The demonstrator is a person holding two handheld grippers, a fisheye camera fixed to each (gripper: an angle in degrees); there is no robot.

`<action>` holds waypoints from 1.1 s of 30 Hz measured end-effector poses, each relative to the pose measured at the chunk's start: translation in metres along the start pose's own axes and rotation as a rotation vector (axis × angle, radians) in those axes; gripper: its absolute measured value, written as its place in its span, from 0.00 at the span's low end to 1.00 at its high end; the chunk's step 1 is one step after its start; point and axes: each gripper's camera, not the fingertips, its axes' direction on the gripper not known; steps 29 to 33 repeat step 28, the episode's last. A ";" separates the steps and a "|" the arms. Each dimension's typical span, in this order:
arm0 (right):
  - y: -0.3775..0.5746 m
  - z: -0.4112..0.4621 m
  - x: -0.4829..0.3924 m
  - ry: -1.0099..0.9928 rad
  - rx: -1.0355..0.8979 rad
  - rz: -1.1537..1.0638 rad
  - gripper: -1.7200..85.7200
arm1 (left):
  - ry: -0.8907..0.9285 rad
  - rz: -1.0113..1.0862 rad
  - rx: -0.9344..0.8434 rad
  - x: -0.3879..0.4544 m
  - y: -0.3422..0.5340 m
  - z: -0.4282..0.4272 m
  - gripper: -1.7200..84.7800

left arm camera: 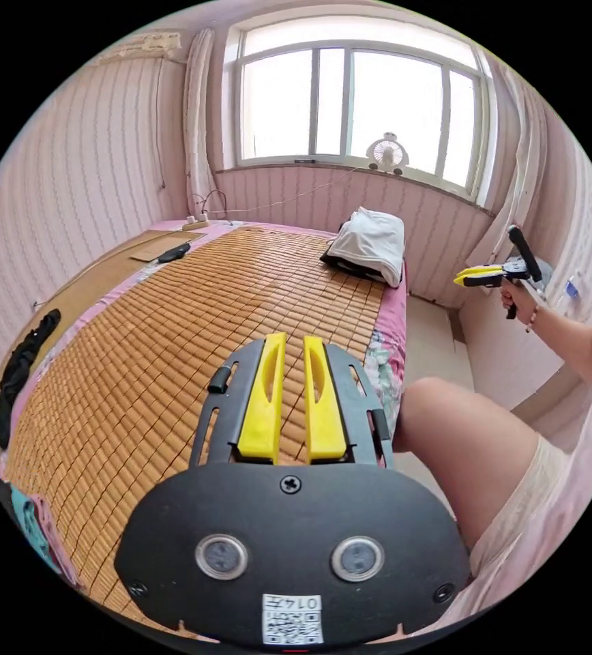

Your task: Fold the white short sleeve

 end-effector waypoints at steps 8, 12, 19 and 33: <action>0.063 -0.051 -0.227 -0.227 0.096 -0.361 0.14 | -0.237 -0.205 0.045 0.000 0.132 -0.237 0.09; 0.064 -0.083 -0.327 -0.429 0.221 -0.554 0.16 | -0.391 -0.346 0.169 0.001 0.199 -0.347 0.09; 0.105 -0.105 -0.539 -0.590 0.177 -0.937 0.18 | -0.660 -0.578 0.255 0.000 0.325 -0.484 0.11; 0.203 -0.122 -0.750 -0.674 0.135 -1.488 0.17 | -0.906 -0.903 0.230 -0.033 0.479 -0.603 0.13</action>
